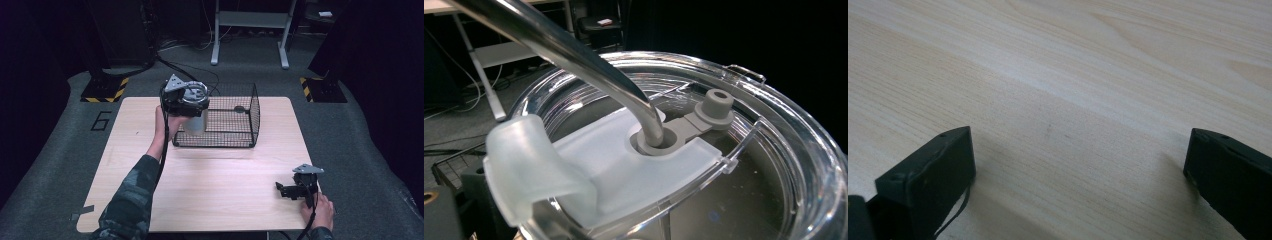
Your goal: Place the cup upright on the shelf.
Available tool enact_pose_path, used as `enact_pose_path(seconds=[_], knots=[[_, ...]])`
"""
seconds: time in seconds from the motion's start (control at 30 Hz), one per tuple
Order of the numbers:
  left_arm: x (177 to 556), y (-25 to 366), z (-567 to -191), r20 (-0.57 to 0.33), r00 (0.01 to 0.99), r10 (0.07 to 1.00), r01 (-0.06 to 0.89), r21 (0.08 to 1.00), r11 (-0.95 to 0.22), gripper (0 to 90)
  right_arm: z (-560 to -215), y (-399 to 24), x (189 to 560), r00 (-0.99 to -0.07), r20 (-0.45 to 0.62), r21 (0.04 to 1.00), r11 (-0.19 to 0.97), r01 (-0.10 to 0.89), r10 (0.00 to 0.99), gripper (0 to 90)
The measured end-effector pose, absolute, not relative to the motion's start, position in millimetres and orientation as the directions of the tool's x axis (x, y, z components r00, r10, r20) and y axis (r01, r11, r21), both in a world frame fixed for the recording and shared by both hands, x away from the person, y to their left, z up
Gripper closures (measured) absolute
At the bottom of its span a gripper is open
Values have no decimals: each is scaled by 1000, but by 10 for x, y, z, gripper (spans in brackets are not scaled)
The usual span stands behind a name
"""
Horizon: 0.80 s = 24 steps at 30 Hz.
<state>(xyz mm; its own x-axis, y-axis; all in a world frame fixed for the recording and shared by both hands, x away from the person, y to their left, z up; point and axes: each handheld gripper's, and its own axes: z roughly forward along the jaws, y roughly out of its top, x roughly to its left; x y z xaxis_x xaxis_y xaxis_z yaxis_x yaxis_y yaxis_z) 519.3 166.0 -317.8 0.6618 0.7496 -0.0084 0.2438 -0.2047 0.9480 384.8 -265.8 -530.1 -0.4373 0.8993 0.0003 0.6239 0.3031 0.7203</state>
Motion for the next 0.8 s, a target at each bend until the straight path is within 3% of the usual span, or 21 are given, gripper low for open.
enact_pose_path(seconds=[0.8], knots=[[5637, 1384, -3301, -15, 586, 810, 272, 945, -179, 30, -5298, -2655, 3846, -433, 6, 719, 297, 628, 901, 0]])
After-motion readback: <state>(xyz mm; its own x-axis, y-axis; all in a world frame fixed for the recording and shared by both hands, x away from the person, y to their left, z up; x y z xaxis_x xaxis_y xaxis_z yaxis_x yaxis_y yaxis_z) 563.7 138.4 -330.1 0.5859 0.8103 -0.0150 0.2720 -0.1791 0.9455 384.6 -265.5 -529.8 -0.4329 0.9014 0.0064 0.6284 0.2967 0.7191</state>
